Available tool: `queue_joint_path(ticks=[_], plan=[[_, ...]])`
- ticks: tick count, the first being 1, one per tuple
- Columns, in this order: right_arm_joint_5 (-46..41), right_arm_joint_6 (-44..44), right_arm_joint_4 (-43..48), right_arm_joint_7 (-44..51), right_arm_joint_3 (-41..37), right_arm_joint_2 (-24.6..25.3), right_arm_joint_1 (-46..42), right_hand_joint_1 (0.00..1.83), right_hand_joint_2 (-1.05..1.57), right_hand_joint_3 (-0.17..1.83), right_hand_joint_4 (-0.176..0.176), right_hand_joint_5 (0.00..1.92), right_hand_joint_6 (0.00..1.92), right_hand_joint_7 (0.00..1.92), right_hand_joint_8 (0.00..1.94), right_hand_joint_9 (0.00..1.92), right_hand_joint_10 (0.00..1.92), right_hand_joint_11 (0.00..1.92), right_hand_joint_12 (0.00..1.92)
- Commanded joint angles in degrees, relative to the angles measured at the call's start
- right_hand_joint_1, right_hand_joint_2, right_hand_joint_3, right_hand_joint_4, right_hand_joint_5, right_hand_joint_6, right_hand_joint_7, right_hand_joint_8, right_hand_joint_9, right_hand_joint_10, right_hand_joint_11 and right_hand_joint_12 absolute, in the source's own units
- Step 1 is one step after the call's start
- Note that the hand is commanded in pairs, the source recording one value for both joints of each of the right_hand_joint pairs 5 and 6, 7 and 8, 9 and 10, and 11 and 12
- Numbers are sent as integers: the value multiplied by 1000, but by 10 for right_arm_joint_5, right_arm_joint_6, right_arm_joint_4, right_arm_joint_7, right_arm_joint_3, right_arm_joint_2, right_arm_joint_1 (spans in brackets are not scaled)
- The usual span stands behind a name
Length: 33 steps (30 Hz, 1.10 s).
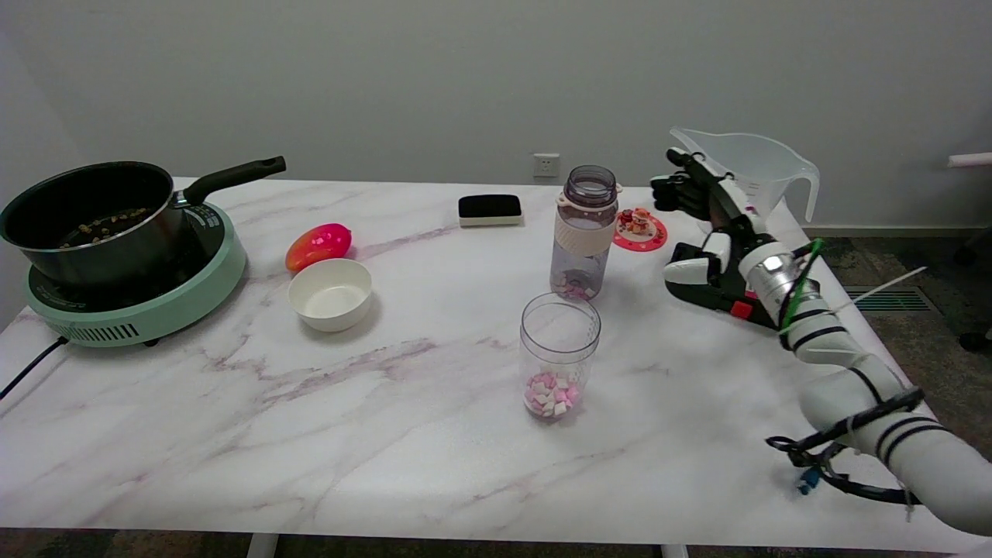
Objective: Place the bottle onto the table.
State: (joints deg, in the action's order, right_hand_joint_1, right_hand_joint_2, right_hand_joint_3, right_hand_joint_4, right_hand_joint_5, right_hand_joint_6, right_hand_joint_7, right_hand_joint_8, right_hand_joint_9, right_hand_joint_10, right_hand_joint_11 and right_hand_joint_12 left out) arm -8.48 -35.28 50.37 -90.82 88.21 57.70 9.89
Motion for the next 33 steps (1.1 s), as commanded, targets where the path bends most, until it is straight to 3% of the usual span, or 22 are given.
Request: queue_joint_path(ticks=[1,3,5,8,25,33], plan=[[29,156,322,55,-220,-45,-243,1387,-601,1329,0,187,187,551,551,534,534,573,573],[26,147,345,68,-228,-42,-253,1390,-251,1228,0,290,290,727,727,538,538,572,572],[16,138,363,66,-233,-40,-258,1394,-103,1139,0,345,345,800,800,551,551,651,651],[-13,124,380,63,-241,-35,-267,1382,169,821,0,392,392,891,891,813,813,835,835],[-39,106,397,69,-253,-20,-296,1348,239,726,0,426,426,955,955,989,989,930,930],[-29,107,382,135,-317,-20,-296,1296,443,704,0,682,682,1198,1198,1222,1222,1095,1095]])
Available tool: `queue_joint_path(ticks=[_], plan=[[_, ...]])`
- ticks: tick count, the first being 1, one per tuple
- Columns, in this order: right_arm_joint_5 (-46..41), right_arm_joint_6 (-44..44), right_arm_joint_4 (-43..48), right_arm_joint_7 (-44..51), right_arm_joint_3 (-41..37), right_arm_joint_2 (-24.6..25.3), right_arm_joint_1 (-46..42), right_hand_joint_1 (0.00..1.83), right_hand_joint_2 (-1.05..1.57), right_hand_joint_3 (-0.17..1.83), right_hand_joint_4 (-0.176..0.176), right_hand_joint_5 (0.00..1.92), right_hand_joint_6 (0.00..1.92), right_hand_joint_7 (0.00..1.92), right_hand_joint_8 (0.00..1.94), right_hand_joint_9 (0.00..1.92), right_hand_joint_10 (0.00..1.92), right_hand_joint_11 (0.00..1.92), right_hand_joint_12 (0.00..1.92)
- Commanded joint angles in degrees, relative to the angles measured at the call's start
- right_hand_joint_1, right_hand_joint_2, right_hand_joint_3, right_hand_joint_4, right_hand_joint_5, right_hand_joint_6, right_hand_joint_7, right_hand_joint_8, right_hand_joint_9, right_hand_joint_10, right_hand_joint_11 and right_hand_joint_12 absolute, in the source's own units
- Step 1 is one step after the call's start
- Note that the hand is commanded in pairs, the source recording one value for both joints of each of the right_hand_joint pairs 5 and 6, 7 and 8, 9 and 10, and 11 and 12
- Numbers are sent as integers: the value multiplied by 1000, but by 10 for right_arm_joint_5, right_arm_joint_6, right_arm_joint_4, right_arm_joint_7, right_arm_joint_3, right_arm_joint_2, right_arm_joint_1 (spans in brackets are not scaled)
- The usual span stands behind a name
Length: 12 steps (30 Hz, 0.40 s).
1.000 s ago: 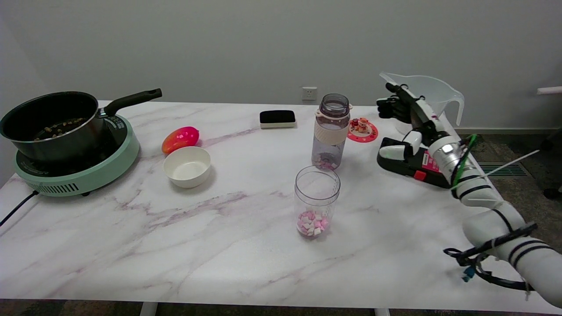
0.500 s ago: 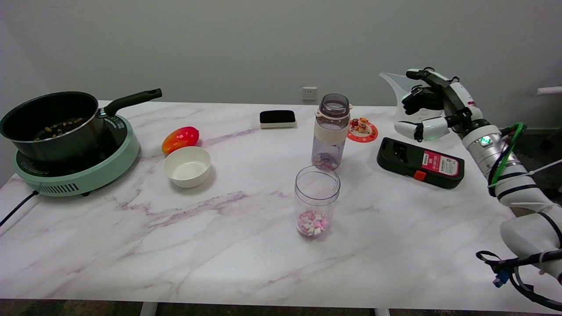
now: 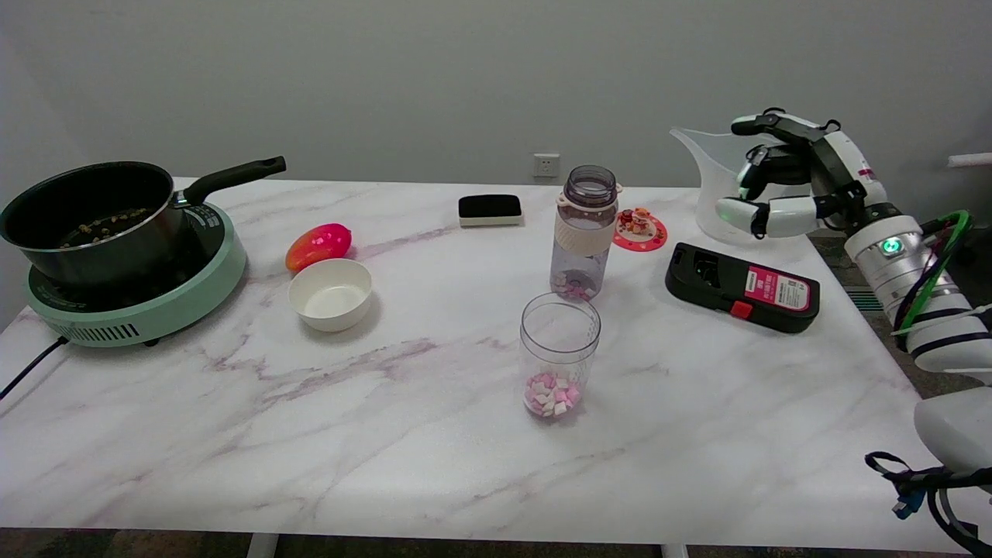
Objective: Place the bottle onto the table.
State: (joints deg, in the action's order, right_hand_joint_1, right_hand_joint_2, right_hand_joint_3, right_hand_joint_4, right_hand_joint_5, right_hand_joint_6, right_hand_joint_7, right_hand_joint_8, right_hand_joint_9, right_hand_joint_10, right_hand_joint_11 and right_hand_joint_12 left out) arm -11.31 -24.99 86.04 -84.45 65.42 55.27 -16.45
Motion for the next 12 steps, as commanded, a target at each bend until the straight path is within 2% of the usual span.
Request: queue_joint_path(ticks=[1,7,12], plan=[[-3,2,23,82,-104,7,-39,1300,445,720,0,683,683,1194,1194,1219,1219,1097,1097],[-11,-5,23,130,-208,25,-75,1329,320,811,0,626,626,1145,1145,1134,1134,1068,1068],[-79,-17,3,158,-206,17,-58,1352,264,781,0,559,559,1020,1020,985,985,991,991]])
